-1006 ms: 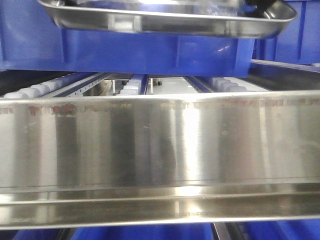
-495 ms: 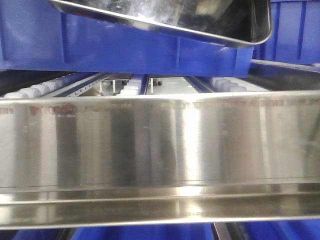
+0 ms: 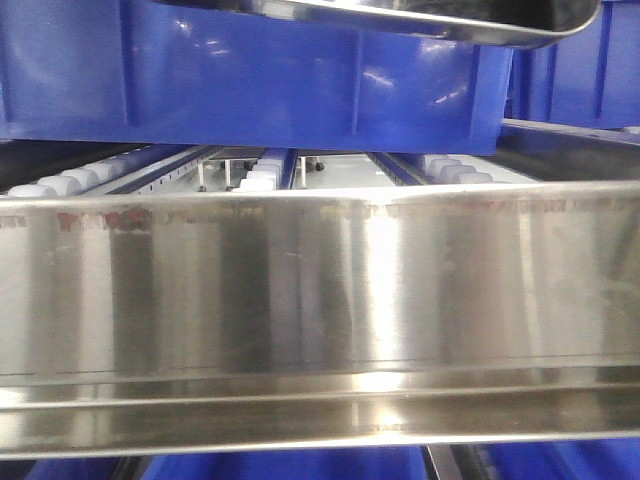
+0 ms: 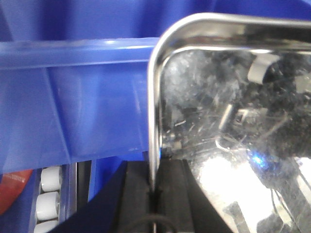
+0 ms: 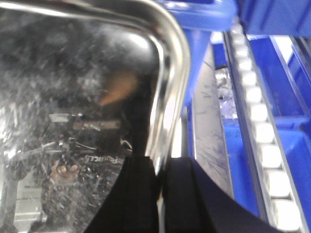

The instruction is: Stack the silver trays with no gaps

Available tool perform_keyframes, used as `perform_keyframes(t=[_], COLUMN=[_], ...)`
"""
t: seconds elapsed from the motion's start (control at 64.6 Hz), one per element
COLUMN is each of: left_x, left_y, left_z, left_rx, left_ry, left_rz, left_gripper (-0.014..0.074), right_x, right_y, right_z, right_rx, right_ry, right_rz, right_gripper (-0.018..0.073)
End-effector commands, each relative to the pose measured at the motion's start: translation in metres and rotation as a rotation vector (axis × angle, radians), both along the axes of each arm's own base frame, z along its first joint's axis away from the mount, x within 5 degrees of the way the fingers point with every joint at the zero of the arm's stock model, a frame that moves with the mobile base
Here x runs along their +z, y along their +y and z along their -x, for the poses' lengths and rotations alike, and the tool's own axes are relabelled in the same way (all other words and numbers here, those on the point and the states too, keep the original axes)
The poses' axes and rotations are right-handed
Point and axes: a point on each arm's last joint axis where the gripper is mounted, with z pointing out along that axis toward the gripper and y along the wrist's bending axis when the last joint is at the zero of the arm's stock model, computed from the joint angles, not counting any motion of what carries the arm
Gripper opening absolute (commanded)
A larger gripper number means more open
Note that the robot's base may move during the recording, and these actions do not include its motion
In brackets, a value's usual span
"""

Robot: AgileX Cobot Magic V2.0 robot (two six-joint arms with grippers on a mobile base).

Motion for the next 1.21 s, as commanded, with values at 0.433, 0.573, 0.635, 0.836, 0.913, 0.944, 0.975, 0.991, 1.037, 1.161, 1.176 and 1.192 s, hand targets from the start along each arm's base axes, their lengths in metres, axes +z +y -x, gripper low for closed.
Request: perform_keyframes(t=[0.433,0.573,0.635,0.836,0.913,0.944,0.975,0.991,1.037,1.161,1.176,1.192], left_x=[0.016,0.016,0.016,0.016,0.016,0.016,0.016,0.016,0.016,0.016,0.016,0.016], left_y=[-0.007,-0.006,-0.006,-0.006,-0.007,-0.007,-0.007,-0.007,-0.007,-0.007,-0.007,-0.007], left_z=[0.002,0.002,0.002,0.002,0.002,0.002,0.002,0.002,0.002,0.002,0.002,0.002], left_rx=[-0.053,-0.053,-0.053,-0.053,-0.054,-0.054,-0.054,-0.054,-0.054,-0.054,-0.054,-0.054], left_ry=[-0.113,-0.118,-0.118,-0.118,-0.118,-0.118,-0.118,-0.118,-0.118,-0.118,-0.118,-0.118], left_rz=[0.075,0.071,0.071,0.071,0.072,0.072,0.072,0.072,0.072,0.072,0.072,0.072], left_gripper=[-0.0016,-0.0016,-0.0016,-0.0016,-0.0016,-0.0016,-0.0016,-0.0016,-0.0016,-0.0016,-0.0016,-0.0016], right_x=[0.022,0.026,0.026,0.027,0.027,0.027,0.027,0.027,0.027,0.027,0.027,0.027], right_y=[0.008,0.011,0.012,0.013,0.013,0.013,0.013,0.013,0.013,0.013,0.013,0.013], right_z=[0.004,0.003,0.003,0.003,0.003,0.003,0.003,0.003,0.003,0.003,0.003,0.003], right_rx=[0.102,0.136,0.143,0.148,0.149,0.149,0.149,0.149,0.149,0.149,0.149,0.149], right_ry=[-0.159,-0.194,-0.201,-0.206,-0.207,-0.207,-0.207,-0.207,-0.207,-0.207,-0.207,-0.207], right_rz=[-0.141,-0.170,-0.175,-0.179,-0.180,-0.180,-0.180,-0.180,-0.180,-0.180,-0.180,-0.180], right_gripper=[-0.0077,-0.0077,-0.0077,-0.0077,-0.0077,-0.0077,-0.0077,-0.0077,-0.0077,-0.0077,-0.0077,-0.0077])
